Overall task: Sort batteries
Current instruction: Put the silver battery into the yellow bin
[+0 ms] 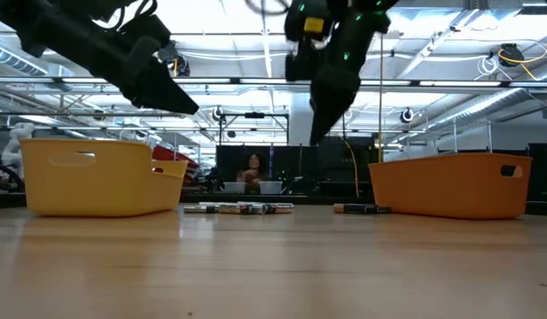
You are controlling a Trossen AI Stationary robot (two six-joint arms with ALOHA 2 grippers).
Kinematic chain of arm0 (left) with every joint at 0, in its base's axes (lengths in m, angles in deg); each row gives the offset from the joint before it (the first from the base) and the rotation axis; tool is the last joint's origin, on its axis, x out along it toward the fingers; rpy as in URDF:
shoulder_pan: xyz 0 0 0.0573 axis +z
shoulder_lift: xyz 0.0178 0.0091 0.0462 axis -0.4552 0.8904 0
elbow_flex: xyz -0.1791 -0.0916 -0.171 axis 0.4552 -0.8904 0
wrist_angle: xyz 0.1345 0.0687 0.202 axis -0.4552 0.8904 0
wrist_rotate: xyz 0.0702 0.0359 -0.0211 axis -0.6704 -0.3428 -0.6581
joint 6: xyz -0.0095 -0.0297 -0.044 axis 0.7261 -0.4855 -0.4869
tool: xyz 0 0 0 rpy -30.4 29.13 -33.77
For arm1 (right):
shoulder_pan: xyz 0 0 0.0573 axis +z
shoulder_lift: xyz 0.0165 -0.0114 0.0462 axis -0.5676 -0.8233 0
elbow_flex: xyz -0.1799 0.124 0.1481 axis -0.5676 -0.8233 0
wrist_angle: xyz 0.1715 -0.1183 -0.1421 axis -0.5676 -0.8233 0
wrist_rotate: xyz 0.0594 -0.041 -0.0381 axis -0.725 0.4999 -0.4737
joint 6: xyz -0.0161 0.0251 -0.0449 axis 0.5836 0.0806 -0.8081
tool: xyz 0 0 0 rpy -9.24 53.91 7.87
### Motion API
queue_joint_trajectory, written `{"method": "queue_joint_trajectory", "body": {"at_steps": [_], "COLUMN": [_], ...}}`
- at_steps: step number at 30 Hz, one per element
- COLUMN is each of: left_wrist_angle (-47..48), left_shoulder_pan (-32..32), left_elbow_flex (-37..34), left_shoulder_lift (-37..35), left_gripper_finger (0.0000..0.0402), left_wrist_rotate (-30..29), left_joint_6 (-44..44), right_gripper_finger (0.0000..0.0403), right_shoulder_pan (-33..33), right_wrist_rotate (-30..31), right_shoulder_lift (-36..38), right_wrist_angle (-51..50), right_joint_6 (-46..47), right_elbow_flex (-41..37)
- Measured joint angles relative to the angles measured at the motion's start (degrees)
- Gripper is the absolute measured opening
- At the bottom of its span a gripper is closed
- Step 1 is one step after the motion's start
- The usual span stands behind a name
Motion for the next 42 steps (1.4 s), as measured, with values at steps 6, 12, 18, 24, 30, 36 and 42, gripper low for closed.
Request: {"method": "queue_joint_trajectory", "body": {"at_steps": [6, 12, 18, 24, 30, 36, 42], "left_wrist_angle": [-1.4, -5.3, -8.0, -8.2, -8.2, -8.1, -8.5], "left_shoulder_pan": [0.0, -0.1, -0.2, -0.2, -0.2, -0.2, -0.2], "left_elbow_flex": [0.0, 0.0, 0.0, 0.0, 0.0, 0.0, 0.0], "left_shoulder_lift": [1.1, 4.0, 6.5, 7.1, 7.1, 7.1, 7.1], "left_gripper_finger": [0.0121, 0.0121, 0.0121, 0.0121, 0.0121, 0.0121, 0.0121], "left_wrist_rotate": [0.1, 0.2, 0.4, 0.4, 0.4, 0.4, 2.0], "left_joint_6": [0.5, 3.5, 4.6, 4.5, 4.5, 4.3, 2.9], "right_gripper_finger": [0.0132, 0.0147, 0.0141, 0.014, 0.0139, 0.0139, 0.0134], "right_shoulder_pan": [-0.1, -0.3, -0.3, -1.4, -1.8, -1.8, -0.9], "right_wrist_rotate": [0.1, 0.3, 0.7, 0.6, 0.4, 0.4, 2.3], "right_shoulder_lift": [-6.1, -9.2, -10.1, -10.1, -10.1, -10.1, -7.6], "right_wrist_angle": [-6.5, -7.3, -6.8, -5.7, -5.6, -5.2, 3.3], "right_joint_6": [-3.0, -5.6, -8.5, -7.0, -5.8, -4.8, -1.9], "right_elbow_flex": [1.0, 1.0, 1.0, 0.9, 0.8, 0.8, 0.2]}}
